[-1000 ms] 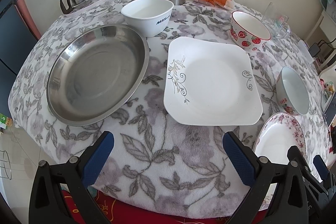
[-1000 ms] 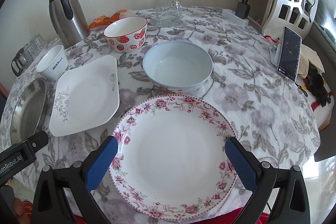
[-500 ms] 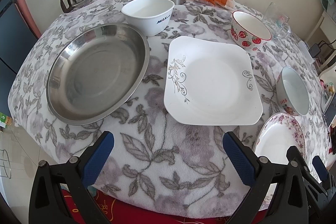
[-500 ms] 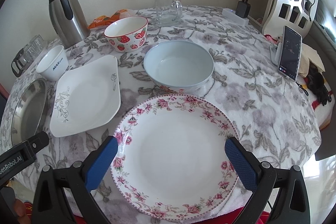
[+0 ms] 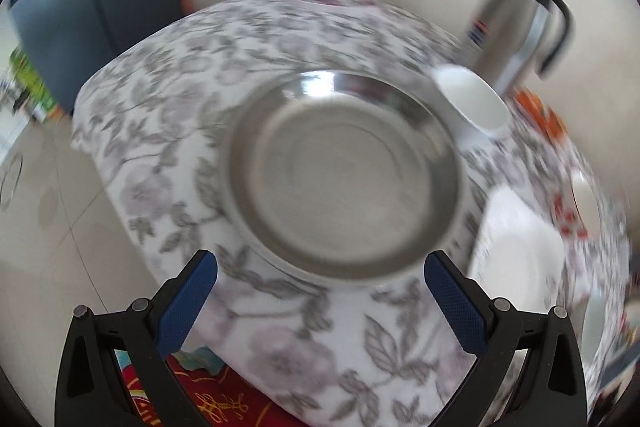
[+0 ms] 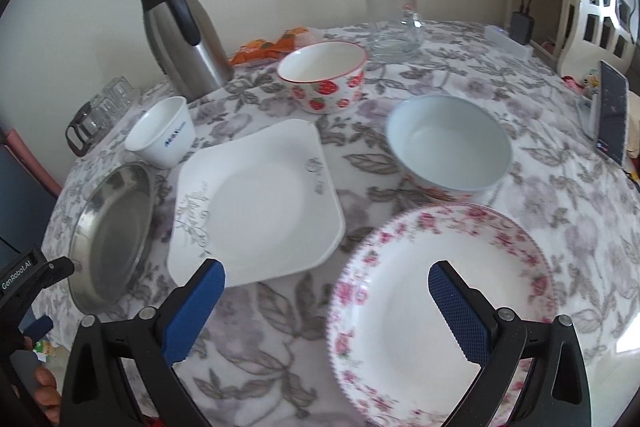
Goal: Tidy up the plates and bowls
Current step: 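Move both grippers toward the rim of the stainless steel plate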
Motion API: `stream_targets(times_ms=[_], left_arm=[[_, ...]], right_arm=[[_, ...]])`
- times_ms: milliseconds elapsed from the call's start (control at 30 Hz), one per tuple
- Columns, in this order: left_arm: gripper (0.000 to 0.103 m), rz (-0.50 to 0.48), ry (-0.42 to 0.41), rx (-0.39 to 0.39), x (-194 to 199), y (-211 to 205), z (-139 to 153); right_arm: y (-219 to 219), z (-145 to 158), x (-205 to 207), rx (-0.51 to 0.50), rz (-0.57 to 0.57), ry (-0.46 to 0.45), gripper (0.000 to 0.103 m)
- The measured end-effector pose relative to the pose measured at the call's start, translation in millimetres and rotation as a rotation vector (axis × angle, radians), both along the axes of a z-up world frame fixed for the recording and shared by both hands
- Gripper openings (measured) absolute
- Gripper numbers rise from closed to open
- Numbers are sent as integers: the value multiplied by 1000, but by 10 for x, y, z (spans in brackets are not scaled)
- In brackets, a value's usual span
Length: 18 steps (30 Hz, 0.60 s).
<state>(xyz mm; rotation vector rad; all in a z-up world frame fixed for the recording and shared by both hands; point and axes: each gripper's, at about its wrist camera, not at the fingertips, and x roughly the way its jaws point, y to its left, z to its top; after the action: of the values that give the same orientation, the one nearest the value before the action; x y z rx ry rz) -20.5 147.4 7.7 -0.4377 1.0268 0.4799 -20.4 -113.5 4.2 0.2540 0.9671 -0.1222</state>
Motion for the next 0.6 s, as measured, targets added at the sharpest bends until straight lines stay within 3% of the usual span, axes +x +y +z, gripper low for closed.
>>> stream_targets(times_ms=[300,433,533,600], left_arm=[[103,159,-43,-33,-8,589,-107],[103,137,-96,-52,41,665,-101],[103,85,-70,-97,146,685,-159],[103,66,-47,-88,213,674,-187]], right_arm=[[465,-56,269,60,131,-60,103],[692,-82,382,109,208,-82,103],[909,-105,468,99,268,-86,103],[1055,-104,513,65,302,-95,103]])
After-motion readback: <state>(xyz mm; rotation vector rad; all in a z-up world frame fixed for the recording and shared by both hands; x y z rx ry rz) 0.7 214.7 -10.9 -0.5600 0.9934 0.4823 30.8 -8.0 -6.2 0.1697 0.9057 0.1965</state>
